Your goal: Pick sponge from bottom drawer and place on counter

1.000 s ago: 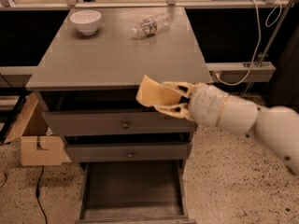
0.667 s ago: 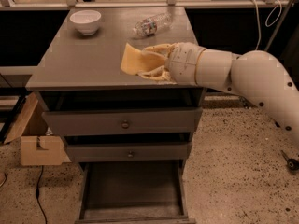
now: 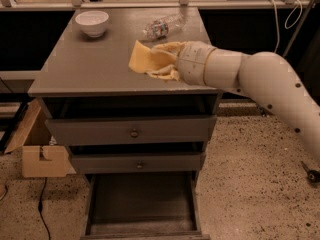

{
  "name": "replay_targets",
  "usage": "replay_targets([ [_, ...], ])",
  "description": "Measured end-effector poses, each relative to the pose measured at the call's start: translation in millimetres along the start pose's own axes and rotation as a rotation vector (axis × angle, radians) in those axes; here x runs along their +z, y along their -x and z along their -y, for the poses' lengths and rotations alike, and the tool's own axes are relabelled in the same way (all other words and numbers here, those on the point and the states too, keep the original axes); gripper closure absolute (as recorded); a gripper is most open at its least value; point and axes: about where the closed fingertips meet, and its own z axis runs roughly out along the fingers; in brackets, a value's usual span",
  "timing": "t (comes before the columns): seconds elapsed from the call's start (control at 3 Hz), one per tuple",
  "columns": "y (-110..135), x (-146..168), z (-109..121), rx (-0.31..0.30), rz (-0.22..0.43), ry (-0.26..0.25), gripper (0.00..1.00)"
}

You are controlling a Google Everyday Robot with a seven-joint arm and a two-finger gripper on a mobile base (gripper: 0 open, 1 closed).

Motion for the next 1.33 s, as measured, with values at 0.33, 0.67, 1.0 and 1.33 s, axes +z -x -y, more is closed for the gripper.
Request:
replay_targets([
  [0.33, -38, 38, 28, 0.103, -0.054, -0.054, 1.00],
  [0.67, -71, 59, 42, 0.215, -0.122, -0.059, 1.00],
  [1.0, -103, 80, 47, 0.328, -0.174, -0.025, 1.00],
  [1.33, -134, 97, 42, 0.437, -0.231, 0.060, 0.81],
])
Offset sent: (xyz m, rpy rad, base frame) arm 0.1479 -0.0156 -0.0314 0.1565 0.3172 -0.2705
